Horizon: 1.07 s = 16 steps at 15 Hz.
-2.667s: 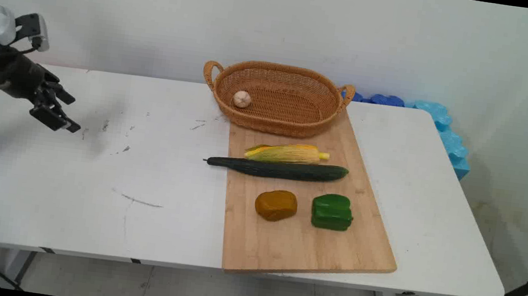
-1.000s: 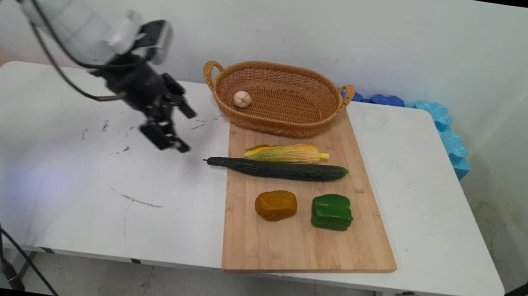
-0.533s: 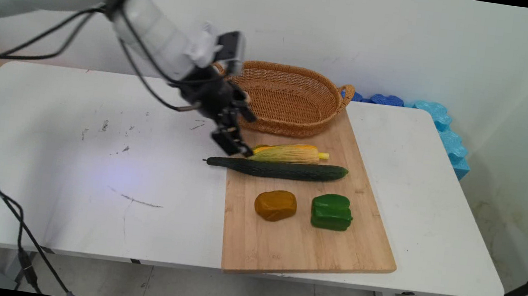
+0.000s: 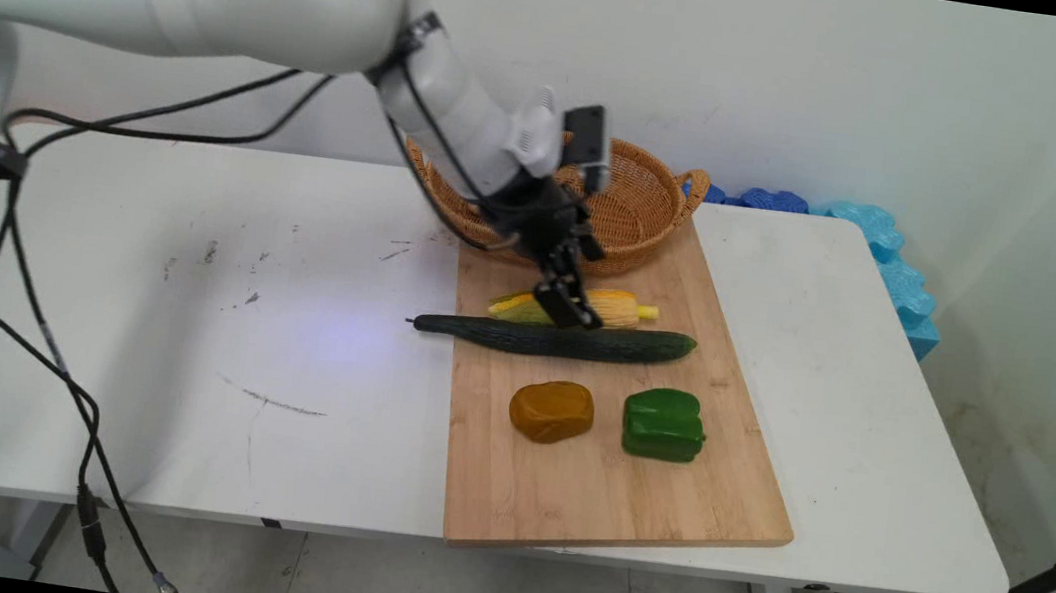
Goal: Pick up the cucumber from the cutting board
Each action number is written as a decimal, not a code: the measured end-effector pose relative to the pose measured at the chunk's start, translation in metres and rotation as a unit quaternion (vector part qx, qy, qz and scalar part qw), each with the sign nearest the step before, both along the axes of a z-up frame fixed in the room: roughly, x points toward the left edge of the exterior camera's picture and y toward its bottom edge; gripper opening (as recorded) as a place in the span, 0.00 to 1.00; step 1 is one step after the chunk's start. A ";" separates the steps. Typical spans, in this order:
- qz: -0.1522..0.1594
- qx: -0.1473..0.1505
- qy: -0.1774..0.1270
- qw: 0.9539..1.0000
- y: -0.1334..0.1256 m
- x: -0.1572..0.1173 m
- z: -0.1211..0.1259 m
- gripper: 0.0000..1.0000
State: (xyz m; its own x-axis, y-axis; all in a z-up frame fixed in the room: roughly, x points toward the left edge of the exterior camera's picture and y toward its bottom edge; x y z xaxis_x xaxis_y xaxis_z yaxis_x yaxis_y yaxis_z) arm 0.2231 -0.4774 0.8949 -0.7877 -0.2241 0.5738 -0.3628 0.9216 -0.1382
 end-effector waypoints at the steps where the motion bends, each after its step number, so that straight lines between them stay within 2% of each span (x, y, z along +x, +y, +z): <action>1: -0.004 -0.001 -0.003 1.000 -0.006 -0.009 -0.006 1.00; 8: -0.026 0.001 -0.012 1.000 -0.036 -0.059 -0.037 1.00; 16: -0.045 0.007 -0.022 0.999 -0.053 -0.090 -0.061 1.00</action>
